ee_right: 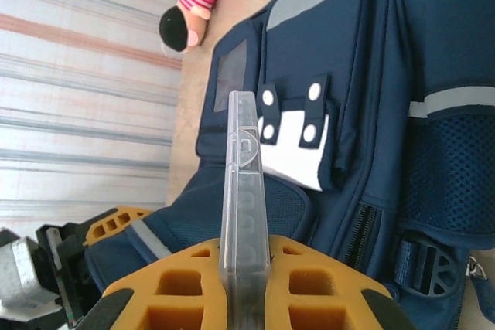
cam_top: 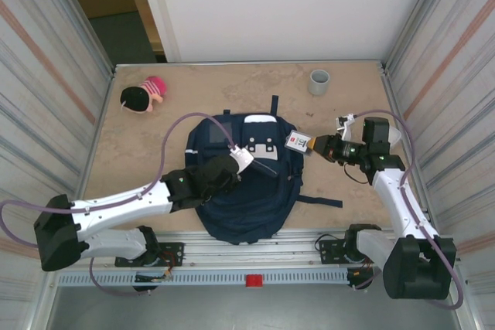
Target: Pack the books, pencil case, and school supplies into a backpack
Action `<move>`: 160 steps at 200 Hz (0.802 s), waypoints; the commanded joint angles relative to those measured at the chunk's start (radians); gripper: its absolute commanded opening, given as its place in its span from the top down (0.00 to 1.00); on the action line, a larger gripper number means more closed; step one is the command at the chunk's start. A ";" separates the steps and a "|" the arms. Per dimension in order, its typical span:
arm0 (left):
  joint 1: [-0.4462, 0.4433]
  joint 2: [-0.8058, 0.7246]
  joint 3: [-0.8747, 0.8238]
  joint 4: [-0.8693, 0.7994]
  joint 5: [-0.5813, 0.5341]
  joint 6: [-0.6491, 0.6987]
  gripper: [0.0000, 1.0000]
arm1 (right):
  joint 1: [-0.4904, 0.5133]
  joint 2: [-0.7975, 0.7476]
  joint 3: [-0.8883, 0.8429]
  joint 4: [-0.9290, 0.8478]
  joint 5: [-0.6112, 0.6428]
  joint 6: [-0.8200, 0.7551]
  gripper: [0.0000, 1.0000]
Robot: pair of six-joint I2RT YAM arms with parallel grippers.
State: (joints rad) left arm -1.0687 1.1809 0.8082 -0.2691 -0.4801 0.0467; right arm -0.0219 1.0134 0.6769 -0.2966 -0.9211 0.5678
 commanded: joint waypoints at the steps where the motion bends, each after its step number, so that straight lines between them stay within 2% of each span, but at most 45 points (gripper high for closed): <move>1: 0.055 0.018 0.114 0.046 -0.055 -0.067 1.00 | -0.003 -0.066 0.016 -0.079 -0.034 0.012 1.00; 38: 0.100 0.081 0.192 0.097 -0.002 -0.074 1.00 | 0.037 -0.150 -0.020 -0.220 -0.020 0.010 1.00; 56: 0.101 0.107 0.213 0.125 0.033 -0.072 1.00 | 0.112 -0.201 -0.040 -0.239 0.020 0.034 0.98; 80: 0.101 0.127 0.227 0.161 0.072 -0.082 1.00 | 0.246 -0.219 -0.083 -0.149 0.052 0.139 0.98; 125: 0.104 0.108 0.218 0.182 0.098 -0.090 1.00 | 0.427 -0.167 -0.132 0.093 0.164 0.322 0.95; 143: 0.122 0.102 0.201 0.187 0.092 -0.101 1.00 | 0.455 -0.140 -0.130 0.077 0.172 0.323 1.00; 160: 0.147 0.107 0.195 0.169 0.079 -0.111 1.00 | 0.449 -0.185 -0.137 0.031 0.203 0.313 1.00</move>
State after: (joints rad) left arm -0.9524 1.3254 0.9668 -0.2508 -0.3885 -0.0067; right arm 0.4084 0.8635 0.5625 -0.2356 -0.7425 0.8402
